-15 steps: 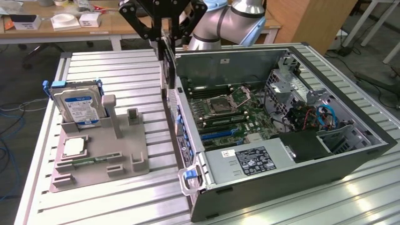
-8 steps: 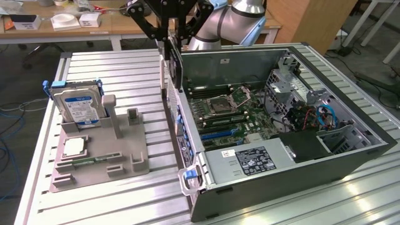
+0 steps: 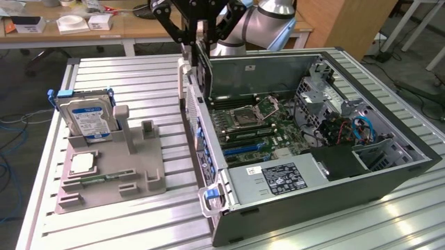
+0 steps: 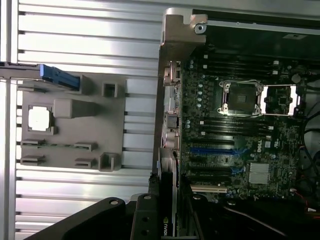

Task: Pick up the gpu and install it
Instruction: 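Pick up the gpu and move the gpu toward the slot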

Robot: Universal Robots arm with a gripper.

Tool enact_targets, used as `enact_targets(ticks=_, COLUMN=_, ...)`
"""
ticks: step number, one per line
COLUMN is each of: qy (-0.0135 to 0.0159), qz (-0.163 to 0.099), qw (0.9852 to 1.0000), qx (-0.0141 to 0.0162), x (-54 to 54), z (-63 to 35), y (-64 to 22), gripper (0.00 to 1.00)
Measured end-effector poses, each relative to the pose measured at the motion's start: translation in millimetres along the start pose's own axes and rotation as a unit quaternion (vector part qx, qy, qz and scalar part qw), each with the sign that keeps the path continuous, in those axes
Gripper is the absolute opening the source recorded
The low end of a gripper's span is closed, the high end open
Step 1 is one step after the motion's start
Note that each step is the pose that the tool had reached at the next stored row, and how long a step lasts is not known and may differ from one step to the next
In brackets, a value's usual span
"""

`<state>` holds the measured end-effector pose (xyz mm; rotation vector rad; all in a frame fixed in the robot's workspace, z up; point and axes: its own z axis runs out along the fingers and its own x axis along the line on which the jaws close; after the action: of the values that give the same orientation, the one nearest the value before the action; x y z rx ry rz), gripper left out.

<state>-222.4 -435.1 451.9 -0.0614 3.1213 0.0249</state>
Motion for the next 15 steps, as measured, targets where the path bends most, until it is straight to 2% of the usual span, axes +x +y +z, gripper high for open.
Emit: enact_targets(ticks=15, qy=0.0000, qz=-0.005, qw=1.0000, qx=-0.0001, x=-26.6, z=1.1, y=-1.1, gripper=0.26)
